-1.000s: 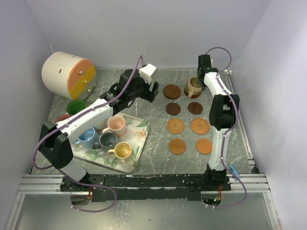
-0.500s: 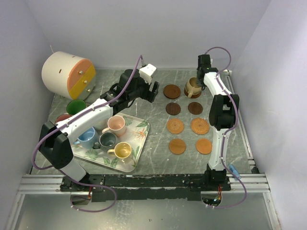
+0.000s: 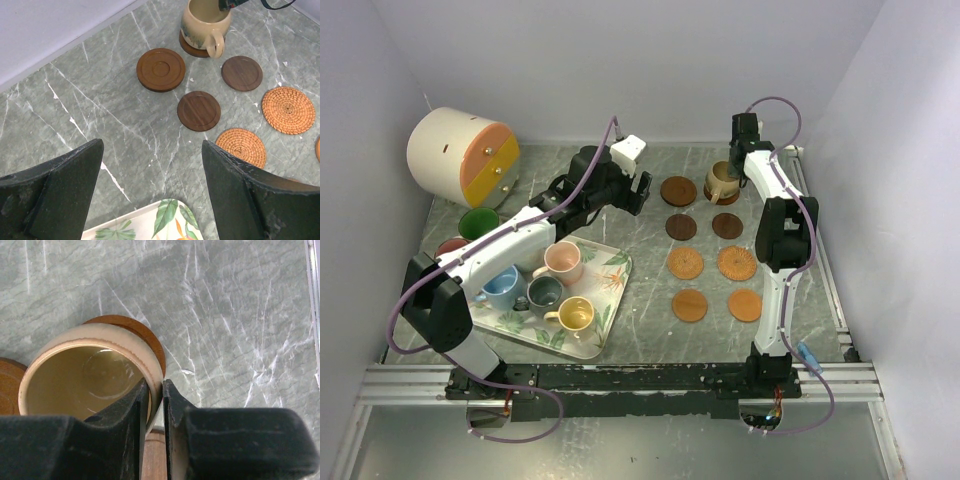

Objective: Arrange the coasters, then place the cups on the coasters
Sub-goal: Place the cup on the coaster.

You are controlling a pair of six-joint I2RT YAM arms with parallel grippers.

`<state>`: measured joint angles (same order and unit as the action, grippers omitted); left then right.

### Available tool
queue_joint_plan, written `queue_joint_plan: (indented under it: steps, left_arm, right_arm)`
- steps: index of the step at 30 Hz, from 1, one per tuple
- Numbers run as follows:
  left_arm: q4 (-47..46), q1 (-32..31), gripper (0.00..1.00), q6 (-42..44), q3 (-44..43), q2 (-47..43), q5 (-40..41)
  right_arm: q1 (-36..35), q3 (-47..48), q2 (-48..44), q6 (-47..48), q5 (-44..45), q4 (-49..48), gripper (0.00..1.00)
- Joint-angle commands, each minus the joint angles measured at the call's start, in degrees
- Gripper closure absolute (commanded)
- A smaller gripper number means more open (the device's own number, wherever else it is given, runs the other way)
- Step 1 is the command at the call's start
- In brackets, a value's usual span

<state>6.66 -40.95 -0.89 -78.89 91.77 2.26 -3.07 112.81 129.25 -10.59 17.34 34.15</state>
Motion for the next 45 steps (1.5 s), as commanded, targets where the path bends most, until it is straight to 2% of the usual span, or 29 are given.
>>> queue_joint_plan:
  steps: [1, 25, 34, 38, 45]
  left_arm:
    - [-2.05, 0.19, 0.09, -0.52, 0.49, -2.02, -1.36]
    - [-2.41, 0.17, 0.09, -0.41, 0.85, -2.17, -1.54]
    - [-2.26, 0.17, 0.09, -0.27, 0.93, -2.3, -1.24]
    - [-2.21, 0.17, 0.09, -0.16, 1.03, -2.6, -1.22]
    - [-1.82, 0.24, 0.09, 1.92, 0.74, -2.7, 0.8]
  right_arm:
    - [-0.02, -0.46, -3.15, -0.81, -0.38, -0.31, 0.82]
    - [-0.49, -7.24, -8.24, -1.33, -3.1, -2.2, 0.82]
    - [-0.51, -4.53, -6.58, -1.09, -1.88, -1.46, 0.81]
    - [-0.47, -3.61, -6.08, -0.85, -0.92, -1.36, 0.71]
    - [-0.4, -0.71, -6.76, 0.26, -0.55, -0.88, 0.61]
